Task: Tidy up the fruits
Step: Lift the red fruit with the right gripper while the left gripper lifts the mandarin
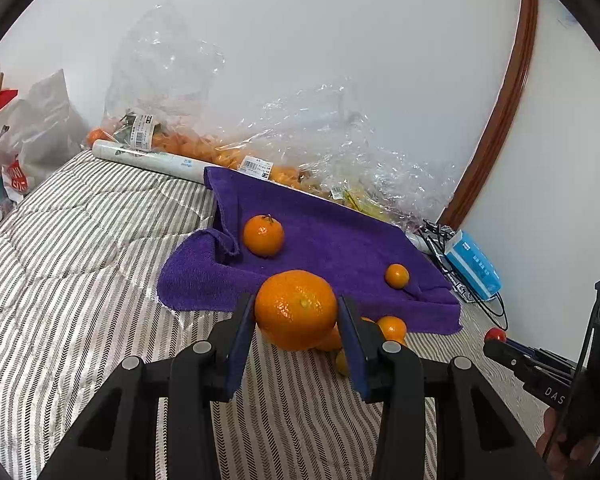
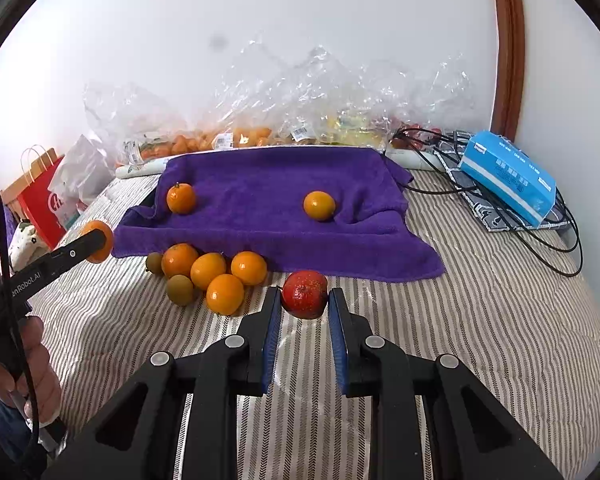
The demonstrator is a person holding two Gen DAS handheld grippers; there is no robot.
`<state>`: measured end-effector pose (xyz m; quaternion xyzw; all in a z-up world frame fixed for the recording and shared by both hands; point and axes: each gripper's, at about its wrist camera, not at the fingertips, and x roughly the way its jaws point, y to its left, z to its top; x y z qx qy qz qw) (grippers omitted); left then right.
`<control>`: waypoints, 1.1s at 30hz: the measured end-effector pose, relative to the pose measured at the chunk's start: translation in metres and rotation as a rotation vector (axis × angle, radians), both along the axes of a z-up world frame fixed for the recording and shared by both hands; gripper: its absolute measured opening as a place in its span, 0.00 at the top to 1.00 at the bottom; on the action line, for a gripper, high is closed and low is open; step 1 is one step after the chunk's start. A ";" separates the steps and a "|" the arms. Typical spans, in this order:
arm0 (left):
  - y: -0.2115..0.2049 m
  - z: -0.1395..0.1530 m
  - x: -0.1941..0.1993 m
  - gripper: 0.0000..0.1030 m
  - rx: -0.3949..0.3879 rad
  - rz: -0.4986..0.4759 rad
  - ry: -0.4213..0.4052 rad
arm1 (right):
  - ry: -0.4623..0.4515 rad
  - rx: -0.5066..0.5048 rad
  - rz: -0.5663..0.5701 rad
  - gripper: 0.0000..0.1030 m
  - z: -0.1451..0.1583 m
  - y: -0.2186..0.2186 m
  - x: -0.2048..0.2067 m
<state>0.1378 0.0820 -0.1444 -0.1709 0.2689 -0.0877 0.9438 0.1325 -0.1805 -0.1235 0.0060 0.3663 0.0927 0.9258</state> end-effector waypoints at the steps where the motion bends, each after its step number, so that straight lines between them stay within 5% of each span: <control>1: 0.000 0.000 0.000 0.62 0.000 0.002 0.001 | 0.002 0.003 -0.001 0.77 0.000 0.000 0.000; 33: 0.007 -0.001 0.001 0.62 -0.020 0.029 0.015 | -0.040 0.001 0.006 0.77 0.010 -0.001 0.008</control>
